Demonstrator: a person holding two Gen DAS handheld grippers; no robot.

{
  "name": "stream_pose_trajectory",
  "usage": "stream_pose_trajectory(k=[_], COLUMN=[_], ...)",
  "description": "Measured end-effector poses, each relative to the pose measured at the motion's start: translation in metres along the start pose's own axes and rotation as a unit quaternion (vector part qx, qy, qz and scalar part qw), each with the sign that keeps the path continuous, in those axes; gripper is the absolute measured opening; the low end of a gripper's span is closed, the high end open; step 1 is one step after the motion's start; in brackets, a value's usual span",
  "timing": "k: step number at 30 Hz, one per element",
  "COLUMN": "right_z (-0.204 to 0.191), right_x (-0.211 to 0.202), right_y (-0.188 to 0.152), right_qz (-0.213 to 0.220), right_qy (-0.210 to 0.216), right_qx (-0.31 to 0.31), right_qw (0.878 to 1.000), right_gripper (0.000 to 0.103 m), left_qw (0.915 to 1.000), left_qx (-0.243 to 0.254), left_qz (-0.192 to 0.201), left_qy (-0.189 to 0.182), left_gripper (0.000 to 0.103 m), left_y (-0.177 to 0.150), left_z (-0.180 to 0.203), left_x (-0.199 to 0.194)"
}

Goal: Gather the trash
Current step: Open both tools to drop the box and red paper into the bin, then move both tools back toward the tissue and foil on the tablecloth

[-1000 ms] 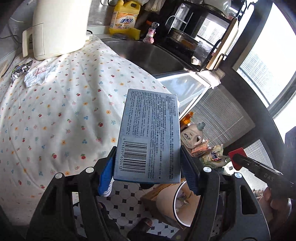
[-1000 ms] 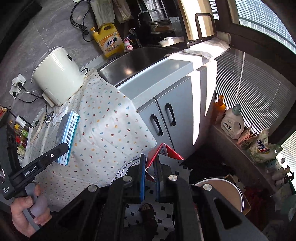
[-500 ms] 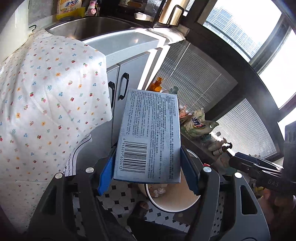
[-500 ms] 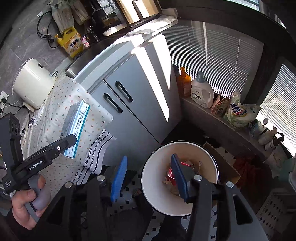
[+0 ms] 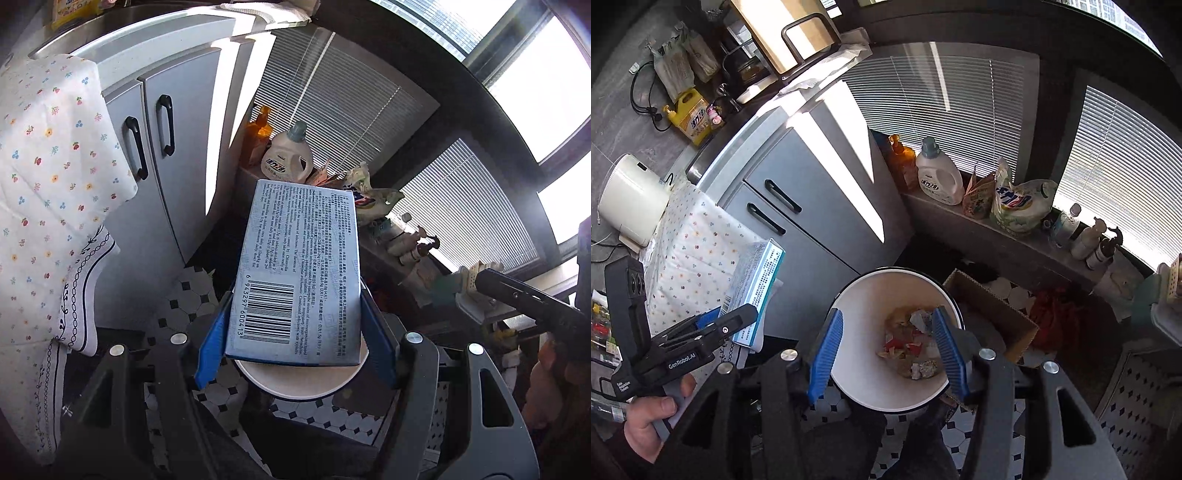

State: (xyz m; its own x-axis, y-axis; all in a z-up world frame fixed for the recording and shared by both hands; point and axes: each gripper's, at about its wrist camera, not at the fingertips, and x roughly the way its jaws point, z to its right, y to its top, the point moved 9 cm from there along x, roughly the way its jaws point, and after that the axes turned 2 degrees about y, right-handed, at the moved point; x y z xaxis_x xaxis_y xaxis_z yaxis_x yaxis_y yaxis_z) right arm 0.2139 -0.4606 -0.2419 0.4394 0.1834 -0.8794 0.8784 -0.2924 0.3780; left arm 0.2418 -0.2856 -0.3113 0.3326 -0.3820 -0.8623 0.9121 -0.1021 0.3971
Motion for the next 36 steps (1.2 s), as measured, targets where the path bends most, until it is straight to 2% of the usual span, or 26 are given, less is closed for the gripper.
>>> stream_pose_trajectory(k=[3,5,10,15,17,20,23,36], right_z=[0.009,0.011,0.001,-0.027,-0.041,-0.065,-0.093,-0.238], right_x=[-0.005,-0.007,-0.004,0.003,0.007,0.013,0.019,0.042], right_y=[-0.004,-0.006,-0.006,0.002,0.006,0.012,0.018,0.042], right_qz=[0.002,0.002,0.001,0.004,0.003,0.007,0.006,0.01], right_qy=[-0.005,-0.005,0.003,0.021,0.031,0.042,0.058,0.117], right_qx=[0.006,0.006,-0.005,-0.029,-0.04,-0.056,-0.074,-0.157], right_qw=[1.0,1.0,1.0,0.999,0.999,0.998,0.996,0.98], right_gripper=[0.052,0.052,0.056,0.068,0.069,0.077,0.078,0.088], left_qw=[0.9992,0.9986,0.9997,0.9987,0.9973,0.9925,0.9859,0.9576], left_qx=[0.007,0.006,-0.003,-0.037,-0.05,-0.085,-0.117,-0.192], left_qz=[-0.021,-0.025,-0.001,0.031,0.045,0.07,0.096,0.168], left_qy=[-0.033,-0.045,-0.022,0.014,0.031,0.052,0.073,0.134], left_gripper=[0.067,0.084,0.089,0.093,0.094,0.095,0.097,0.097], left_y=[-0.008,-0.01,-0.005,0.002,0.005,0.009,0.01,0.005], left_z=[0.018,0.025,0.013,-0.028,-0.047,-0.081,-0.112,-0.222], left_x=[0.01,0.012,-0.005,-0.034,-0.047,-0.071,-0.097,-0.188])
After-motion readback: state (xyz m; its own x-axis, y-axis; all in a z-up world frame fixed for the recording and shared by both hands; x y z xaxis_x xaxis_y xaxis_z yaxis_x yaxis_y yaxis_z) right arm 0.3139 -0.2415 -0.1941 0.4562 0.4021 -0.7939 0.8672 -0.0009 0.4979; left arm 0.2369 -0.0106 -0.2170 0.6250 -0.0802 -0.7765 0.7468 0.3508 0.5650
